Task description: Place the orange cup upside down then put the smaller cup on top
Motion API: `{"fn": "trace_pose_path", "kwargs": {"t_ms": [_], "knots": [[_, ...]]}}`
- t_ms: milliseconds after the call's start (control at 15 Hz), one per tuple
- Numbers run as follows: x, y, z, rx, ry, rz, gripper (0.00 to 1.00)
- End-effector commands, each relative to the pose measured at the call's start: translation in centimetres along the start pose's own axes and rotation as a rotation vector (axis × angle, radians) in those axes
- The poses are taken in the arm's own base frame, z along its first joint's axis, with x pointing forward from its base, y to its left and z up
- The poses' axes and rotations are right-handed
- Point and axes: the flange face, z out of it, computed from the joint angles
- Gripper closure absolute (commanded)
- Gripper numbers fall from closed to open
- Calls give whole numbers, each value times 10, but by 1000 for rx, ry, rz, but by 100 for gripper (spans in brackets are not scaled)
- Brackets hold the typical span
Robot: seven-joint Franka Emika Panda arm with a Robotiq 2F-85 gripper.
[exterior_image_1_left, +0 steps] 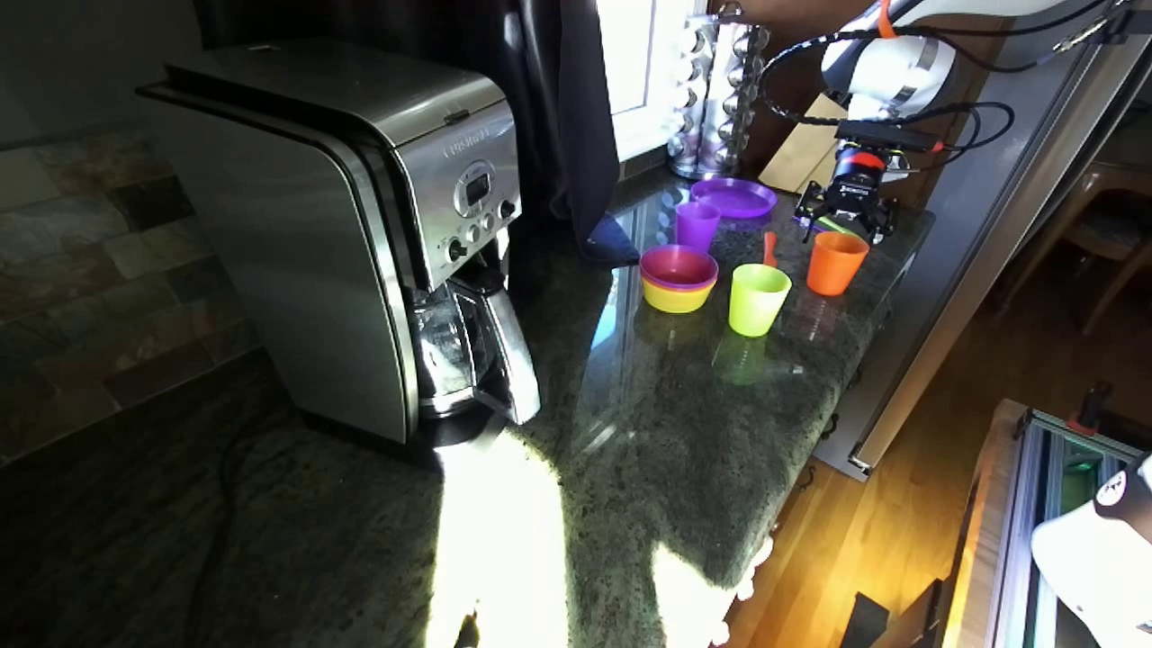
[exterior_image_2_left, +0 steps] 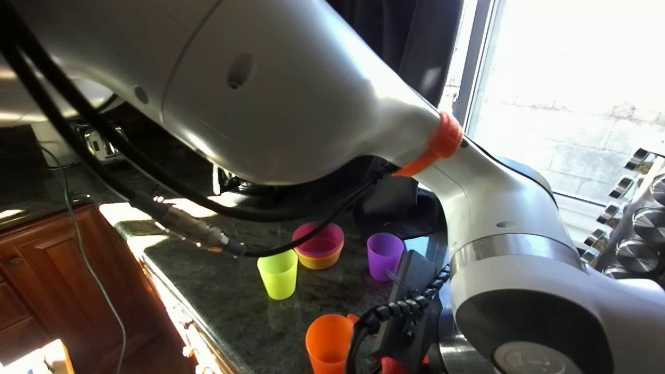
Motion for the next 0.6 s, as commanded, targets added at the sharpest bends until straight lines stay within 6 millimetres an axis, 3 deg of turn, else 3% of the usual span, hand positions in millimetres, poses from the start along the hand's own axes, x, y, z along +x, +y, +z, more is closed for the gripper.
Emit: {"fn": "trace_pose_path", "kwargs": {"t_ms": [0, 533], "knots": [[10, 3, 2, -85, -22, 57, 0], [19, -4, 26, -95, -73, 43, 0]]}}
